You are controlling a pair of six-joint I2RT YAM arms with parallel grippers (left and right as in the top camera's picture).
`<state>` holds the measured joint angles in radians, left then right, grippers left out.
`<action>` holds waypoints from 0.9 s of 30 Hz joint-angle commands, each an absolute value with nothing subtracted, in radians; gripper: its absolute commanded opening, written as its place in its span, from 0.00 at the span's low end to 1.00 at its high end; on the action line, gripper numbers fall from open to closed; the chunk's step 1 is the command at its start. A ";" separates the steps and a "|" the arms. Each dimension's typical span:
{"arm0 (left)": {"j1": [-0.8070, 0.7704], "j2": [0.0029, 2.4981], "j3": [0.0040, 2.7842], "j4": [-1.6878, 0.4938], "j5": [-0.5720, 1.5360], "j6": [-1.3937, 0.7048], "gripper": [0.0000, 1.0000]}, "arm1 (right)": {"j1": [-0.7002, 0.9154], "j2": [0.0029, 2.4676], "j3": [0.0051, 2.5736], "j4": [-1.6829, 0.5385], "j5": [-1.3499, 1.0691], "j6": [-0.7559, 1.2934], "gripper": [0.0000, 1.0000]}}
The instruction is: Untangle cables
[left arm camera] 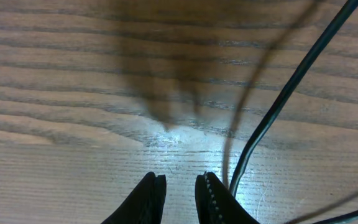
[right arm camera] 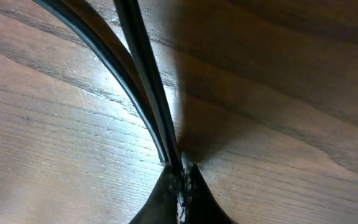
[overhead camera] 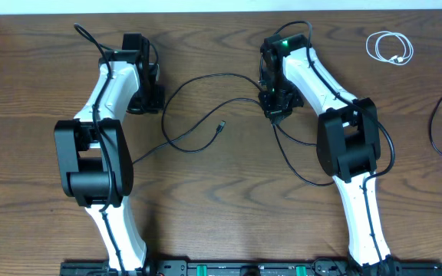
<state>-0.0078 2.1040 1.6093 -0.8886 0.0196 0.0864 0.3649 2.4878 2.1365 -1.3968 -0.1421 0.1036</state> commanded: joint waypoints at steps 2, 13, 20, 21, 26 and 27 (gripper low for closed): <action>-0.006 2.121 1.565 -0.859 0.017 0.109 0.22 | 0.375 2.450 2.131 -1.395 -0.157 0.119 0.01; -0.010 2.121 1.509 -0.825 0.085 0.150 0.21 | 0.375 2.450 2.131 -1.394 -0.157 0.119 0.01; -0.054 2.122 1.509 -0.875 0.199 0.084 0.21 | 0.388 2.450 2.131 -1.359 -0.232 0.120 0.01; -0.064 2.122 1.509 -0.884 0.199 0.064 0.21 | 0.393 2.450 2.131 -1.351 -0.237 0.125 0.01; -0.124 2.122 1.505 -0.905 0.199 0.024 0.20 | 0.414 2.450 2.131 -1.306 -0.248 0.173 0.01; -0.140 2.122 1.501 -0.902 0.199 0.024 0.20 | 0.418 2.450 2.131 -1.295 -0.261 0.181 0.01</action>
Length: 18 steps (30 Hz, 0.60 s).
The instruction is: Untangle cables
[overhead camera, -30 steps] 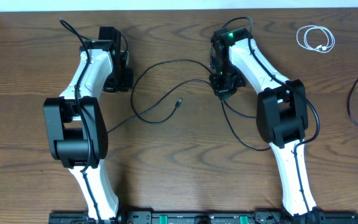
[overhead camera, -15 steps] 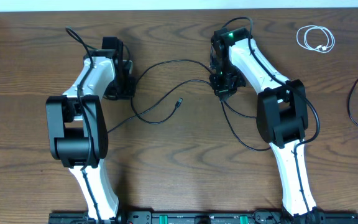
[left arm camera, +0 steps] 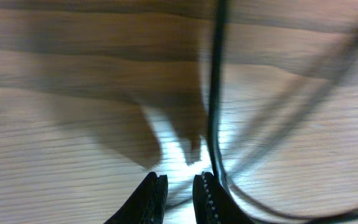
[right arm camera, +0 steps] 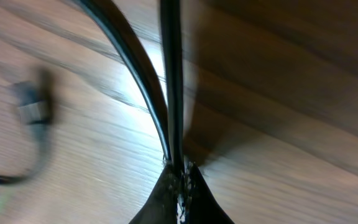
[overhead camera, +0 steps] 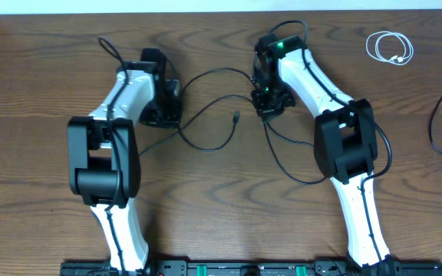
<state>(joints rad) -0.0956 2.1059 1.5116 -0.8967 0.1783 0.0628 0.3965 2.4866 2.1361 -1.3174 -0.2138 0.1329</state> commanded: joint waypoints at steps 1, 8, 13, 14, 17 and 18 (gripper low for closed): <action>-0.152 2.122 1.496 -0.898 0.199 0.024 0.20 | 0.420 2.450 2.131 -1.285 -0.276 0.185 0.01; -0.222 2.131 1.454 -0.849 0.199 -0.035 0.20 | 0.421 2.450 2.131 -1.198 -0.377 0.267 0.01; -0.246 2.141 1.419 -0.800 0.200 -0.089 0.20 | 0.424 2.454 2.131 -1.114 -0.377 0.392 0.01; -0.249 2.142 1.415 -0.793 0.206 -0.092 0.20 | 0.424 2.454 2.131 -1.100 -0.377 0.410 0.01; -0.258 2.144 1.414 -0.775 0.228 -0.091 0.19 | 0.422 2.454 2.131 -1.062 -0.377 0.434 0.01; -0.260 2.141 1.417 -0.771 0.216 -0.091 0.19 | 0.421 2.454 2.131 -1.057 -0.377 0.434 0.01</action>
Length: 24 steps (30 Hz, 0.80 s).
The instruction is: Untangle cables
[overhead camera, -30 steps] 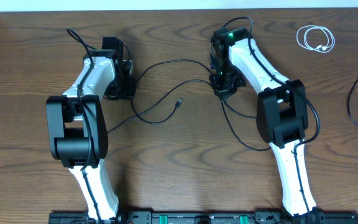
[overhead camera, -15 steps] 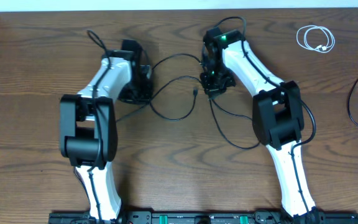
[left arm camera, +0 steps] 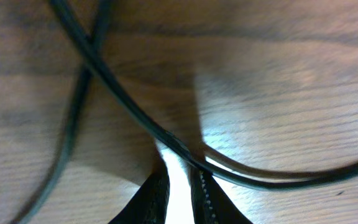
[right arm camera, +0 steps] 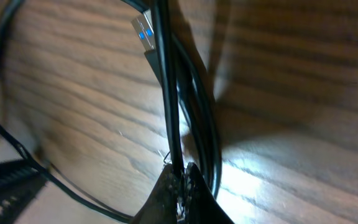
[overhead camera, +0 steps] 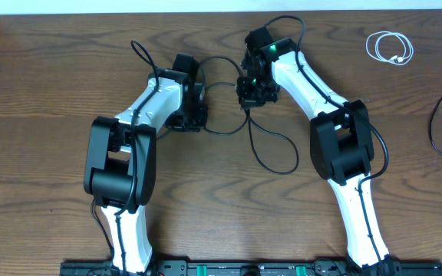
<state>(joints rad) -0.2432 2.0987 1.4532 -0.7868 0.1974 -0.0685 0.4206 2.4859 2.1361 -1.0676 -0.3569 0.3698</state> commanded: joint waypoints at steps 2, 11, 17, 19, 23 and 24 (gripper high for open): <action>-0.257 2.131 1.442 -0.783 0.188 -0.091 0.15 | 0.417 2.454 2.131 -1.058 -0.374 0.434 0.01; -0.136 1.939 1.601 -0.979 0.092 -0.080 0.38 | 0.371 2.454 2.131 -1.073 -0.366 0.430 0.01; -0.008 1.891 1.595 -1.128 0.092 -0.076 0.54 | 0.344 2.454 2.131 -1.085 -0.370 0.406 0.01; 0.029 1.890 1.569 -1.168 0.093 -0.065 0.54 | 0.335 2.454 2.131 -1.090 -0.370 0.395 0.01; 0.074 1.885 1.519 -1.195 0.092 -0.065 0.55 | 0.323 2.454 2.131 -1.106 -0.370 0.384 0.01; 0.080 1.882 1.504 -1.187 0.089 -0.065 0.56 | 0.321 2.454 2.131 -1.108 -0.370 0.384 0.01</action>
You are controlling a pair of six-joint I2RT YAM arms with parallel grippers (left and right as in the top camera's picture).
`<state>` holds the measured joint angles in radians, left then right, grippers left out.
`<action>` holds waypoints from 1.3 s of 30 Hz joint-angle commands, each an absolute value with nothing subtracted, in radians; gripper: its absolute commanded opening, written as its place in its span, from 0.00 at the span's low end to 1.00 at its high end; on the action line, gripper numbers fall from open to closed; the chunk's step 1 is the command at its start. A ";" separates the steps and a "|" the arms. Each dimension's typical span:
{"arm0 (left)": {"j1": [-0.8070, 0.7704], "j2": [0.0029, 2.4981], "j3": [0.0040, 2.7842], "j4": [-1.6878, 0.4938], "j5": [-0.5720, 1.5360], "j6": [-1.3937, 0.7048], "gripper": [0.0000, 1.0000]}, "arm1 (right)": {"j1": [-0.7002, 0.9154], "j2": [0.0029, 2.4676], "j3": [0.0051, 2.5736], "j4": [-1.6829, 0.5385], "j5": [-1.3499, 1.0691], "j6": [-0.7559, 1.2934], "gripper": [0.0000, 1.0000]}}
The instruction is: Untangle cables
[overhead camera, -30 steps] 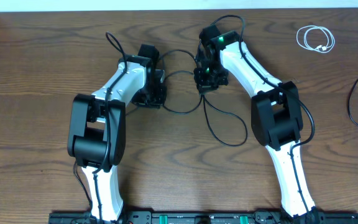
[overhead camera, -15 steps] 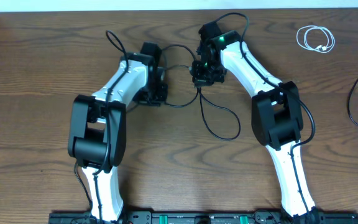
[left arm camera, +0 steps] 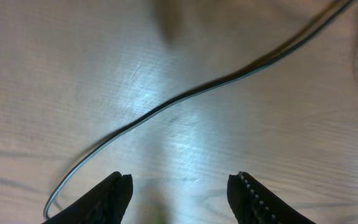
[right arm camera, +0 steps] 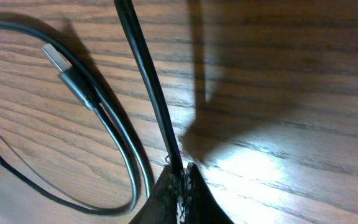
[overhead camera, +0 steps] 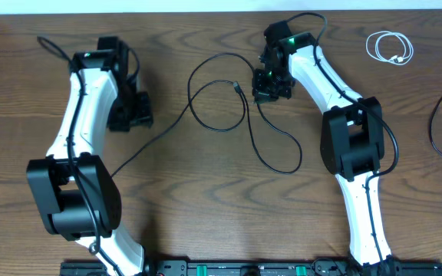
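Observation:
A thin black cable makes a loop at the table's centre, and its tail runs down-left toward my left arm. Its plug end lies beside my right gripper. My right gripper is shut on a black cable strand. A USB plug and its curved lead lie to the left of that strand. From this gripper another stretch of cable hangs down into a curl. My left gripper is open wide at the far left, with the cable tail lying ahead of its fingers.
A coiled white cable lies at the back right. Another black cable curves in at the right edge. The arms' base rail runs along the front edge.
My left gripper was nearly shut at the cable beside the right gripper. Now it is open and far to the left, and the cable lies loose in a wide loop. The right gripper has moved slightly right.
My right gripper stayed shut on the cable throughout. The left gripper, jaws narrow, stood left of centre, then closer to the right gripper, then right beside it with the cable bunched between the arms. Now it is open at the far left, and the cable is spread out.

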<state>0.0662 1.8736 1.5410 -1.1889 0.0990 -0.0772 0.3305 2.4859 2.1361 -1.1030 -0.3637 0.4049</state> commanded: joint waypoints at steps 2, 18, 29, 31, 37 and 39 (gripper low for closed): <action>0.091 1.864 1.458 -1.158 0.085 -0.065 0.56 | 0.317 2.454 2.131 -1.111 -0.370 0.377 0.01; 0.339 1.444 0.937 -0.709 0.033 -0.214 0.81 | 0.315 2.454 2.131 -1.139 -0.370 0.358 0.01; 0.533 1.543 0.937 -0.809 0.025 -0.236 0.80 | 0.316 2.454 2.131 -1.144 -0.369 0.349 0.01; 0.533 1.565 0.937 -0.826 0.025 -0.235 0.80 | 0.316 2.454 2.131 -1.144 -0.369 0.343 0.01; 0.533 1.628 0.933 -0.875 0.024 -0.235 0.74 | 0.316 2.454 2.131 -1.145 -0.369 0.342 0.01; 0.533 1.649 0.921 -0.865 0.011 -0.240 0.74 | 0.316 2.454 2.131 -1.145 -0.369 0.341 0.01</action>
<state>0.5301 1.6192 0.9367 -0.8665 0.0380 -0.2302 0.3248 2.4859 2.1361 -1.1416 -0.3641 0.3553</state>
